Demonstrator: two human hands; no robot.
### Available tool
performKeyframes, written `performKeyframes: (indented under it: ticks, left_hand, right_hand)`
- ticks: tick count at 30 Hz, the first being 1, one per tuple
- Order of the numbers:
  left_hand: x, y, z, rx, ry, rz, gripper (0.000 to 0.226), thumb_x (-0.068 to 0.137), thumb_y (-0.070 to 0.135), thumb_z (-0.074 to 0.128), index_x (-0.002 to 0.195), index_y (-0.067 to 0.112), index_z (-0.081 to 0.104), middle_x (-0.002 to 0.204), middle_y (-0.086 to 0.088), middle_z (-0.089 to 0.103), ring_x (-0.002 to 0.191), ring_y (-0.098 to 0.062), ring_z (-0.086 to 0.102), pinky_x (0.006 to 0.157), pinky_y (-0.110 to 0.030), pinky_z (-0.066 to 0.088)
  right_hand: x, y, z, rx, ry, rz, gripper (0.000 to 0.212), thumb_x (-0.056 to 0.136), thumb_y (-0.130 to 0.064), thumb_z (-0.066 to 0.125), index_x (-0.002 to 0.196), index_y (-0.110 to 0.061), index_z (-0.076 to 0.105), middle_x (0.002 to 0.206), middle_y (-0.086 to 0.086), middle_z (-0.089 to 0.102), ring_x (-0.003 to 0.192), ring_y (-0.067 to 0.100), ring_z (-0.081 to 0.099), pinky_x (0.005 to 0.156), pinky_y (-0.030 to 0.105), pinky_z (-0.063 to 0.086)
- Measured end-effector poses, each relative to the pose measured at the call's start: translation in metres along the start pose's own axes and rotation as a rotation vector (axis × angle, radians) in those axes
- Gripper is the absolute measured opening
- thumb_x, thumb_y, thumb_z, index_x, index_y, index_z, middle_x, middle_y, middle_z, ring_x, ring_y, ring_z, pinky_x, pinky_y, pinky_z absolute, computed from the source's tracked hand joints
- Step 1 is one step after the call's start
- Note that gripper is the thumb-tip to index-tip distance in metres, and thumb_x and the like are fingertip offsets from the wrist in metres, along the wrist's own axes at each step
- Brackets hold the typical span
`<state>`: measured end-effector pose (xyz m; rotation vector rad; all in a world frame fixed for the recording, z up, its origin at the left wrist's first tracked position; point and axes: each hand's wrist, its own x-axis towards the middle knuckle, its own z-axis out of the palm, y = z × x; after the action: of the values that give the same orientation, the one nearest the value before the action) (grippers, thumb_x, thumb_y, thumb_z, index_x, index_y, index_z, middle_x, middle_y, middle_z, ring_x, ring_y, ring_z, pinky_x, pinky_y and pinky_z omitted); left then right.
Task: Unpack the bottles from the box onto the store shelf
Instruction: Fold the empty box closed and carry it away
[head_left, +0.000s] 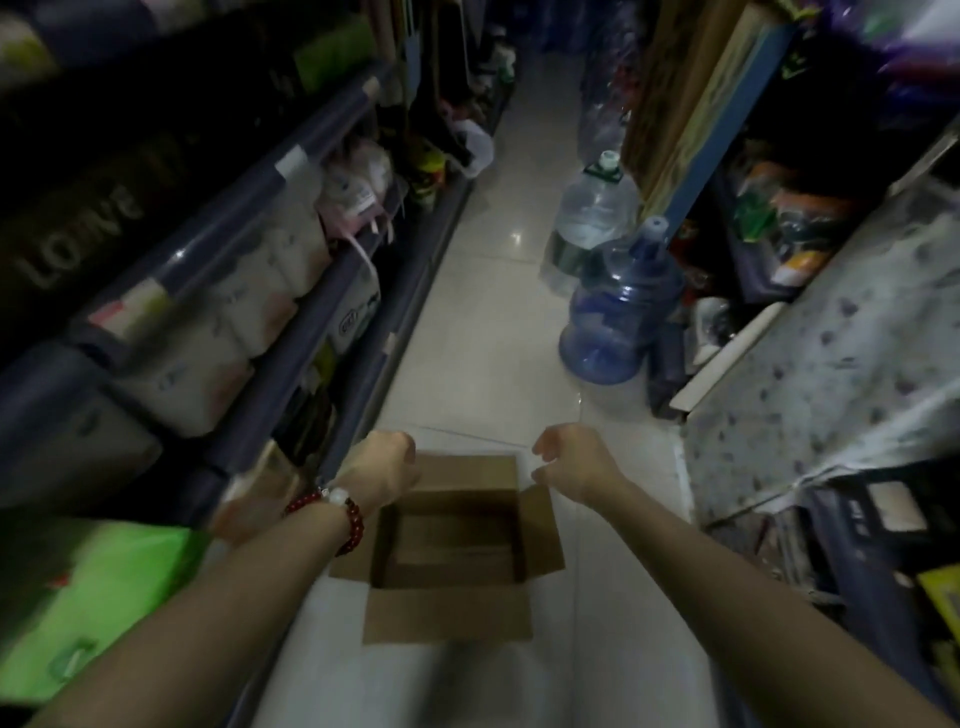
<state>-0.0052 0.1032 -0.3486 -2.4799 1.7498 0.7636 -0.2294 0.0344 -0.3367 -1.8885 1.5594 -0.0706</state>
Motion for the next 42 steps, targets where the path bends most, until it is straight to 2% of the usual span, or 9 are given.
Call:
performKeyframes:
  ticks: [5, 9, 12, 19, 24, 27, 31, 37, 42]
  left_hand:
    - [0.047, -0.05, 0.102, 0.01, 0.015, -0.011, 0.015, 0.088, 0.023, 0.06, 0.1, 0.016, 0.065, 0.098, -0.001, 0.067, 0.084, -0.015, 0.062, 0.069, -0.026, 0.049]
    - [0.082, -0.083, 0.162, 0.007, 0.05, -0.005, 0.017, 0.086, 0.026, 0.063, 0.1, 0.017, 0.065, 0.099, -0.001, 0.066, 0.083, -0.014, 0.059, 0.068, -0.025, 0.047]
    - [0.102, -0.103, 0.191, 0.012, 0.095, 0.009, 0.018, 0.086, 0.028, 0.064, 0.099, 0.017, 0.066, 0.098, -0.002, 0.067, 0.084, -0.016, 0.061, 0.067, -0.026, 0.048]
    - [0.12, -0.143, 0.232, -0.009, 0.158, 0.011, 0.014, 0.085, 0.03, 0.063, 0.092, 0.018, 0.067, 0.093, -0.002, 0.067, 0.082, -0.017, 0.063, 0.075, -0.035, 0.056]
    - [0.122, -0.164, 0.236, -0.028, 0.283, -0.018, 0.028, 0.09, 0.028, 0.055, 0.114, 0.015, 0.06, 0.12, -0.008, 0.057, 0.108, -0.025, 0.056, 0.091, -0.042, 0.05]
    - [0.122, -0.177, 0.233, 0.028, 0.315, -0.113, 0.05, 0.092, 0.031, 0.054, 0.137, 0.014, 0.042, 0.145, -0.013, 0.034, 0.131, -0.032, 0.037, 0.105, -0.044, 0.041]
    - [0.12, -0.184, 0.238, -0.161, 0.222, -0.227, 0.075, 0.093, 0.042, 0.049, 0.15, 0.009, 0.014, 0.156, -0.016, 0.02, 0.141, -0.033, 0.028, 0.113, -0.044, 0.032]
    - [0.115, -0.136, 0.261, -0.316, 0.386, -0.012, 0.071, 0.095, 0.038, 0.047, 0.152, 0.015, 0.012, 0.161, -0.003, 0.01, 0.146, -0.022, 0.021, 0.117, -0.035, 0.022]
    - [0.122, -0.095, 0.294, -0.259, 0.263, 0.113, 0.07, 0.096, 0.043, 0.044, 0.153, 0.021, 0.01, 0.161, 0.001, 0.006, 0.148, -0.019, 0.009, 0.12, -0.036, 0.015]
  right_hand:
    - [0.042, 0.046, 0.094, -0.102, -0.002, -0.052, 0.017, 0.08, -0.012, 0.066, 0.097, -0.008, 0.067, 0.097, 0.008, 0.066, 0.092, 0.023, 0.064, 0.083, 0.037, 0.057]
    - [0.07, 0.078, 0.158, -0.081, -0.013, -0.106, 0.017, 0.083, -0.011, 0.068, 0.093, -0.018, 0.056, 0.083, -0.009, 0.052, 0.077, 0.006, 0.054, 0.061, 0.014, 0.042]
    - [0.088, 0.097, 0.196, -0.089, -0.006, -0.137, 0.013, 0.085, -0.009, 0.066, 0.086, -0.018, 0.056, 0.077, -0.009, 0.05, 0.074, 0.009, 0.055, 0.055, 0.012, 0.037]
    - [0.119, 0.126, 0.254, -0.121, 0.019, -0.195, 0.014, 0.088, -0.007, 0.062, 0.101, -0.012, 0.065, 0.098, 0.001, 0.064, 0.089, 0.013, 0.062, 0.077, 0.022, 0.053]
    - [0.124, 0.144, 0.27, -0.126, 0.015, -0.188, 0.015, 0.089, -0.009, 0.062, 0.102, -0.016, 0.064, 0.099, -0.001, 0.064, 0.089, 0.01, 0.062, 0.083, 0.027, 0.055]
    - [0.12, 0.149, 0.271, -0.126, 0.001, -0.193, 0.012, 0.089, -0.01, 0.062, 0.099, -0.016, 0.064, 0.097, -0.002, 0.064, 0.087, 0.008, 0.062, 0.076, 0.021, 0.052]
    - [0.119, 0.148, 0.261, -0.151, 0.05, -0.22, 0.012, 0.088, -0.012, 0.064, 0.1, -0.015, 0.064, 0.102, 0.0, 0.059, 0.089, 0.01, 0.058, 0.068, 0.014, 0.043]
    - [0.115, 0.159, 0.238, -0.162, 0.202, -0.211, 0.03, 0.087, -0.018, 0.065, 0.116, -0.015, 0.059, 0.126, 0.005, 0.053, 0.109, 0.017, 0.052, 0.091, 0.023, 0.04]
    - [0.11, 0.185, 0.221, -0.062, 0.324, -0.168, 0.042, 0.089, -0.019, 0.064, 0.129, -0.014, 0.053, 0.136, 0.007, 0.049, 0.121, 0.022, 0.048, 0.101, 0.033, 0.042]
